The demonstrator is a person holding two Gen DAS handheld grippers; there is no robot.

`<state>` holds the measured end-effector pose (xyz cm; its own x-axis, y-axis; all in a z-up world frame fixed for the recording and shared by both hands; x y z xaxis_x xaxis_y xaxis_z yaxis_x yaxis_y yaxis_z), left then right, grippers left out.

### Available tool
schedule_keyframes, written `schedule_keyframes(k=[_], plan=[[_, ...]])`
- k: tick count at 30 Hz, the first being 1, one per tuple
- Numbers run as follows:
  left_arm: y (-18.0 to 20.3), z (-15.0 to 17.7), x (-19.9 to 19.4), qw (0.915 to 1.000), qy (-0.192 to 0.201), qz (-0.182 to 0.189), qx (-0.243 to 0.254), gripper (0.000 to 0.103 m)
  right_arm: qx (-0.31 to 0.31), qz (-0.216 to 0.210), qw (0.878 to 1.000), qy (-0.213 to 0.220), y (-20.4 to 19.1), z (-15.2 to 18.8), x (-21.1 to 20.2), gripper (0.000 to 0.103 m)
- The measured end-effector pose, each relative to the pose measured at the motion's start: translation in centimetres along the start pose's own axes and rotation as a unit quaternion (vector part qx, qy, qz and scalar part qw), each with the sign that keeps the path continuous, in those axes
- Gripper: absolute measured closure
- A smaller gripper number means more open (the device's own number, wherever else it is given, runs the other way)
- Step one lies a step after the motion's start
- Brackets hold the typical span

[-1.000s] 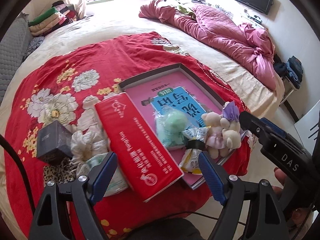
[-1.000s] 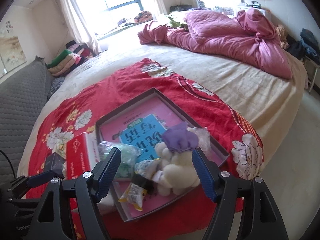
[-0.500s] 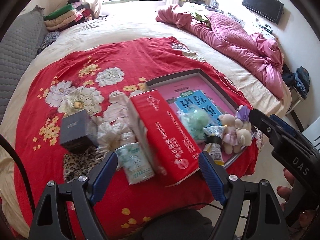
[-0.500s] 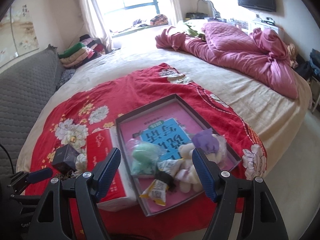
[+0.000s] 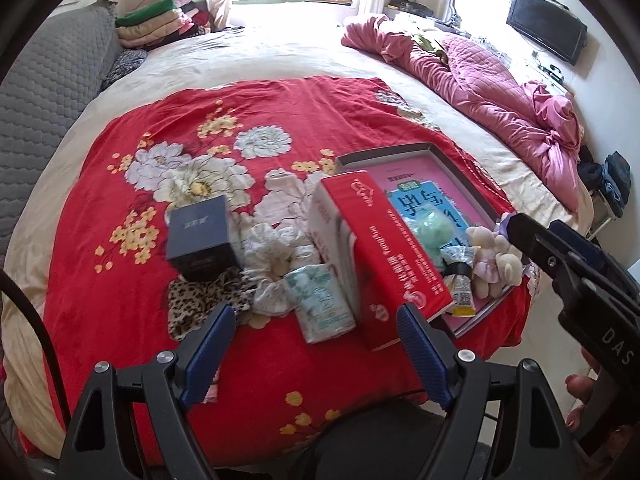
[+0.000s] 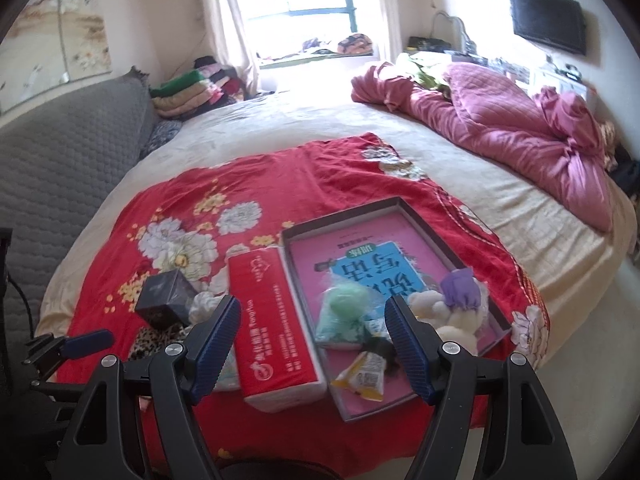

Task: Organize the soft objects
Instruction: 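Move both open tools back from the tray toward the remaining soft items, then grasp the pink mask pack with the left tool while the right tool grasps the green-white wipes pack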

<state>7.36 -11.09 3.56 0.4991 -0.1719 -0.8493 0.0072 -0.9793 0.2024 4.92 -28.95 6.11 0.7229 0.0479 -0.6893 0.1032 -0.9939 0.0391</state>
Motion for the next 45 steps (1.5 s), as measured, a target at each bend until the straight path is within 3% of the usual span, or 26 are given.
schedule_keyframes(k=[13, 22, 45], plan=[[-7.6, 0.4, -1.8, 0.9981, 0.016, -0.032, -0.051, 0.021, -0.045, -0.007, 0.999, 0.002, -3.7, -0.4, -0.5, 0.028], [-12.5, 1.5, -1.0, 0.9951, -0.008, -0.042, -0.089, 0.021, -0.086, -0.014, 0.996, -0.008, -7.1, 0.0, 0.1, 0.028], [-13.6, 3.3, 1.9, 0.9939, -0.045, -0.039, -0.093, 0.021, -0.172, -0.027, 0.984, -0.037, -12.6, 2.1, 2.8, 0.028]])
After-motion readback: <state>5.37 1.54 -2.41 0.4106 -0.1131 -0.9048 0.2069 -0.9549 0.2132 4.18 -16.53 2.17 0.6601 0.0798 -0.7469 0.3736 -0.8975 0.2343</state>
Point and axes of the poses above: each gripper's, at about its wrist camera, not at the fingertips, and x roughly the way its jaws point, y to its right, z to its underside, the point moved 1 cm from there along x, roughly the way its jaws point, and after that the axes turned 12 degrees about -x, right-handed, at the moved point
